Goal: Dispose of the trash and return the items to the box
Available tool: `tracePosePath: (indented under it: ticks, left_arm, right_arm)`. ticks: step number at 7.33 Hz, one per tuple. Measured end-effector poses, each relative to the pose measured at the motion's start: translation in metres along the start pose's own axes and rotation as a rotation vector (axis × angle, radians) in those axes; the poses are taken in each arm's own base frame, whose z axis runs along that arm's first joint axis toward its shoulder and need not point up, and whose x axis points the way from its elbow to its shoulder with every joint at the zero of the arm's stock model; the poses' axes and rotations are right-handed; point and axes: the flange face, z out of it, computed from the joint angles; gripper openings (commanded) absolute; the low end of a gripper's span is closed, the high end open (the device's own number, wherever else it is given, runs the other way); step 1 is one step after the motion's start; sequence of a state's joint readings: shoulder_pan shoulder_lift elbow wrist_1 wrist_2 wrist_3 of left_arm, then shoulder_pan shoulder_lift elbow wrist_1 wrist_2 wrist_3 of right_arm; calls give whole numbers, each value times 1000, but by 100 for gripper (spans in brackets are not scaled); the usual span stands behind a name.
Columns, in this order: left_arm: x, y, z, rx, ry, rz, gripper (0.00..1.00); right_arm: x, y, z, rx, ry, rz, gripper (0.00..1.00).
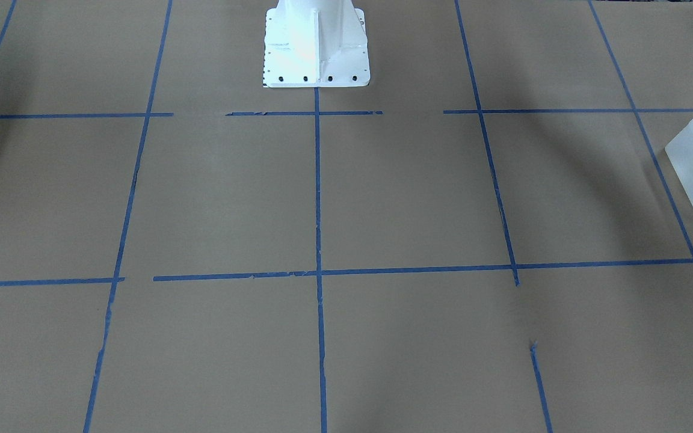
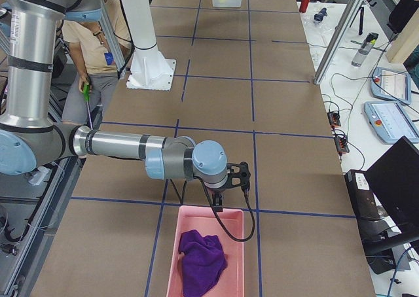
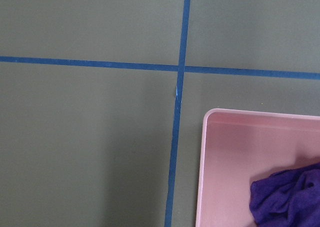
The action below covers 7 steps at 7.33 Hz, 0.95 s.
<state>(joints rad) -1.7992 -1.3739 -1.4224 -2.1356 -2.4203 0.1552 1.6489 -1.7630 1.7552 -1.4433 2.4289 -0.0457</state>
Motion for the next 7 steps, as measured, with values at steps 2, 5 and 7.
tracePosePath:
  ticks: [2,5,7]
  left_arm:
    - [75,-48,-34,-15,-8,32,100]
    - [173,-84,-54,-160,-6,58,100]
    - [193,-97,-58,-186,-3,65,100]
  right_arm:
    - [-6,0,-22,38,44,-9,100]
    - [-24,-1,-15,-23,40,-2,100]
    - [-56,-1,-20,-93,35,8,100]
